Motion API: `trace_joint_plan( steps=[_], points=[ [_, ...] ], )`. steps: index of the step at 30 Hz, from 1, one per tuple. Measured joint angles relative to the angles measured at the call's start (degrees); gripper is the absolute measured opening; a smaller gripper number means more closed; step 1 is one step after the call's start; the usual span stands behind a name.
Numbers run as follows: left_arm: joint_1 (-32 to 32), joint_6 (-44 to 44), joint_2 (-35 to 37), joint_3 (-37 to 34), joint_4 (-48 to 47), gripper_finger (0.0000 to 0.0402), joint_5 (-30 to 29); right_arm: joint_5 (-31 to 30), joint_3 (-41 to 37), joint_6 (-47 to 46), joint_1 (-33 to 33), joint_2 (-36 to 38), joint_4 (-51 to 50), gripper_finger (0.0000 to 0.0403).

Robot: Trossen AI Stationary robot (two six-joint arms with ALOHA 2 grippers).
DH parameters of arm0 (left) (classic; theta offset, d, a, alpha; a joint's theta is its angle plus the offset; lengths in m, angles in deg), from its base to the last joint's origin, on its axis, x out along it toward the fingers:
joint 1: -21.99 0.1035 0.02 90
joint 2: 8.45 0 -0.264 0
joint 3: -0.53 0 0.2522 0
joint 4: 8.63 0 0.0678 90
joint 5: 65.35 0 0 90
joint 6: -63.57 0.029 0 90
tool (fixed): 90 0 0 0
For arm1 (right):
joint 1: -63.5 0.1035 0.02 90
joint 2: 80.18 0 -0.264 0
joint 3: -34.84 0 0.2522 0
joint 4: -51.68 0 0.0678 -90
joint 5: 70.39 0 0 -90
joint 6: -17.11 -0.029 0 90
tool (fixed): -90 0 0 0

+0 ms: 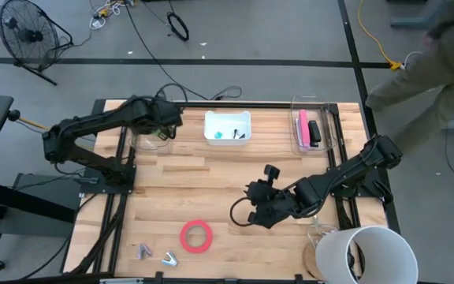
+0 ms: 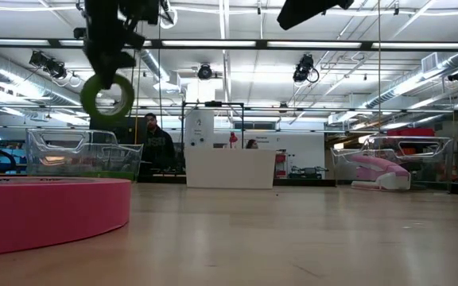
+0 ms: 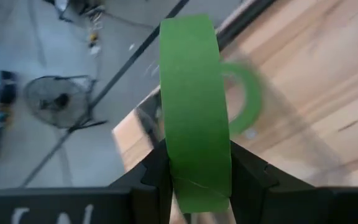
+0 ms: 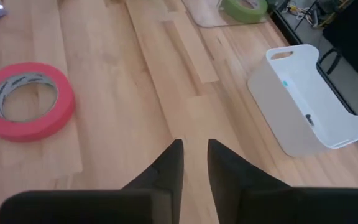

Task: Pick and place Stapler, Stapler remover, tape
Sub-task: Put the green tape into the left transparent bin

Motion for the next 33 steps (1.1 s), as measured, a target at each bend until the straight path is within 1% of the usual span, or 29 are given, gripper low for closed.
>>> trace_joint_plan(
  steps=[4,8,11,16,19,23,30,33],
  points=[
    [1.28,0.02,0.07,-6.47,1.66,0.0115,-3.95,0.0,-0.76,-0.06,0.08,-0.02,1.53,0.0066],
    [3.33,0.4,0.07,-12.37,4.53,0.0115,-6.7,0.49,-1.0,0.09,0.03,-0.02,2.94,0.0064],
    [4.6,0.86,0.07,-16.04,7.21,0.0115,-7.31,0.7,-1.0,0.16,0.03,-0.02,3.88,0.0064],
    [5.7,4.23,0.06,-20.72,13.32,0.0115,-8.64,0.89,-1.0,1.66,0.03,-0.02,5.59,0.0064],
    [6.35,5.74,0.05,-22.49,16.4,0.0115,-9.66,0.89,-1.0,1.69,0.03,-0.02,5.97,0.0064],
    [7.26,7.35,0.05,-23.48,19.34,0.0115,-9.63,0.93,-1.0,1.85,0.03,-0.02,5.98,0.0064],
    [9.07,7.56,-1.37,-23.49,19.5,0.0115,-7.97,0.93,-1.0,1.86,0.03,-0.02,5.98,0.0064],
    [9.29,7.54,-3.2,-23.49,19.95,0.0115,-8.06,0.91,-1.0,1.86,0.03,-0.02,5.96,0.0064]
  ],
)
